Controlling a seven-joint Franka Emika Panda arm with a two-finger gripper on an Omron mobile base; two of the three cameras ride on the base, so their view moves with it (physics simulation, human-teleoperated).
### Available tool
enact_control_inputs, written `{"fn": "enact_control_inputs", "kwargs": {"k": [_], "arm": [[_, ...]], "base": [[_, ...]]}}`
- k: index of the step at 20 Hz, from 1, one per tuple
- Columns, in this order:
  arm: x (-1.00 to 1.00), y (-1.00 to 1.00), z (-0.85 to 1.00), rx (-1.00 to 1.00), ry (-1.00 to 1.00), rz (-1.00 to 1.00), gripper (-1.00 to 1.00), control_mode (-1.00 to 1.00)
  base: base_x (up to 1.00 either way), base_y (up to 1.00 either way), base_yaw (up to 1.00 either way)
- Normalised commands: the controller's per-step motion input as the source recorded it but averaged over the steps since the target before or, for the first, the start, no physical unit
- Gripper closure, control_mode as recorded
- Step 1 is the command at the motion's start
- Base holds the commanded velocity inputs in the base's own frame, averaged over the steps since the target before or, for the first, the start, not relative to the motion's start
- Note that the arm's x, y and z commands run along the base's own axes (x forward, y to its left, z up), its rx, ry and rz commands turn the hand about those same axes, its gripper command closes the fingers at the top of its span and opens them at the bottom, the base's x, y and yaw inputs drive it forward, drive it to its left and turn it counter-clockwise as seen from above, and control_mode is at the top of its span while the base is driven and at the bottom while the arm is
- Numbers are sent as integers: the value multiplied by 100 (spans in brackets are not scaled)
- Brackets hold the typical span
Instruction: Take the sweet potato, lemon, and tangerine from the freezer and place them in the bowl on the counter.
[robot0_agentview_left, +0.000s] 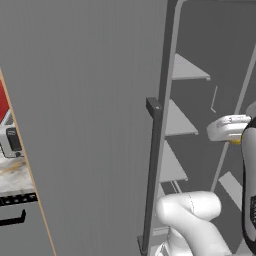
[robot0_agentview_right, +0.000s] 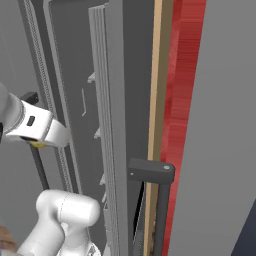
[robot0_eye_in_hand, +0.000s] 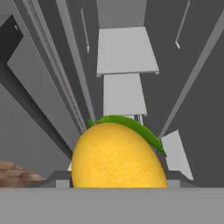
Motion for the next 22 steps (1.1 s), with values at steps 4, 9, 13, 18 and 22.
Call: {"fn": "enact_control_inputs", "kwargs": {"k": [4, 9, 13, 18, 22], "arm": [[-3, 21, -23, -3, 6, 0, 100, -100], [0, 16, -34, -5, 6, 0, 100, -100], [0, 5, -31, -2, 2, 1, 100, -100], [0, 0, -15, 0, 0, 0, 100, 100], [0, 0, 0, 0, 0, 0, 100, 100]], "base": [[0, 0, 0], [0, 0, 0], [0, 0, 0], [-1, 0, 0], [-50, 18, 0]]}}
